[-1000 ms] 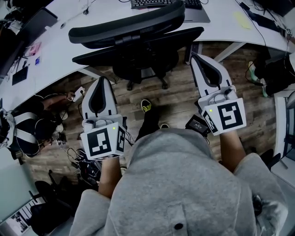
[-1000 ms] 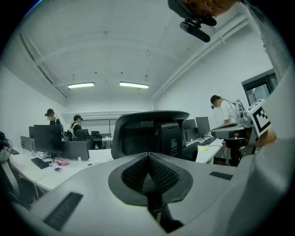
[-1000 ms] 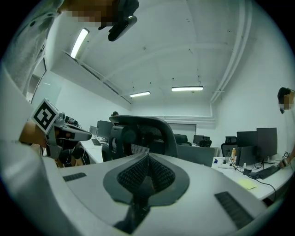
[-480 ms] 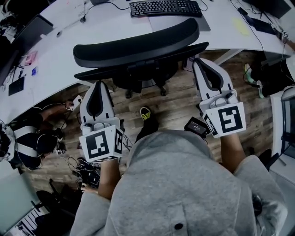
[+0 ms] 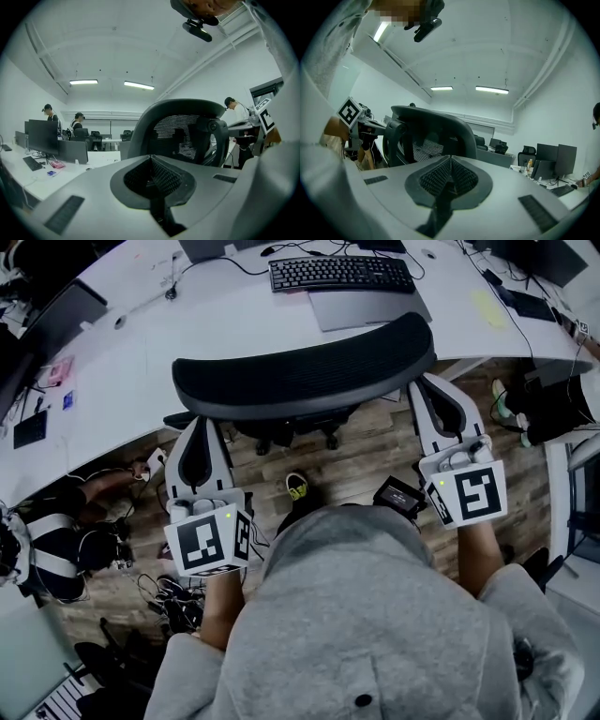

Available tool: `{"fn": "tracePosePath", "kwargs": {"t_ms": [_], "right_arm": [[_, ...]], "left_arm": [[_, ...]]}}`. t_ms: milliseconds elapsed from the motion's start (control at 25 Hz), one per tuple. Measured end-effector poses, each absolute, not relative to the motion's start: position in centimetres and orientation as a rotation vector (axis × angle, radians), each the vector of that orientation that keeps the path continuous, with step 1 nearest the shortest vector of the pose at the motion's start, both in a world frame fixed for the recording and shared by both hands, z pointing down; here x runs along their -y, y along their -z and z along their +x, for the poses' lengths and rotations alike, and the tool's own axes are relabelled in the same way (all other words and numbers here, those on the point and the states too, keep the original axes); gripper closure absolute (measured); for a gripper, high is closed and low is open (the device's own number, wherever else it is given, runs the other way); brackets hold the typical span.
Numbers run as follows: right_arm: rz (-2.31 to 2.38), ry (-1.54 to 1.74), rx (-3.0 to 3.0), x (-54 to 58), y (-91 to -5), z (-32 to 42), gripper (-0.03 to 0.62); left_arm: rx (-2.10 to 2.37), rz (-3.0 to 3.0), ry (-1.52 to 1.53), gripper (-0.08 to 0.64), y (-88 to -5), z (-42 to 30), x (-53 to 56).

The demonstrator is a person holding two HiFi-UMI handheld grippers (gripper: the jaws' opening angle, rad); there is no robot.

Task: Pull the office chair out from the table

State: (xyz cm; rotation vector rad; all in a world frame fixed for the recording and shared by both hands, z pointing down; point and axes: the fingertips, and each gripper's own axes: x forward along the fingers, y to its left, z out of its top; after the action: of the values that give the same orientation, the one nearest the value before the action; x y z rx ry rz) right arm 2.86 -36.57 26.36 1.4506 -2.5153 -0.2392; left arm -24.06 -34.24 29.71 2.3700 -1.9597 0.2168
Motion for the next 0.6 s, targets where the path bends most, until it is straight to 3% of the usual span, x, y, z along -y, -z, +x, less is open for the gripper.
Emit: {"fn": "tracePosePath", "kwargs": {"t_ms": [600], "right_arm": [[1.330,0.287,2.475,39.4,-28.3,6.0,0.563]], "left_arm": [[2.064,2.299,-0.474,0.546,-31.1,-25.8,35.6]]}}
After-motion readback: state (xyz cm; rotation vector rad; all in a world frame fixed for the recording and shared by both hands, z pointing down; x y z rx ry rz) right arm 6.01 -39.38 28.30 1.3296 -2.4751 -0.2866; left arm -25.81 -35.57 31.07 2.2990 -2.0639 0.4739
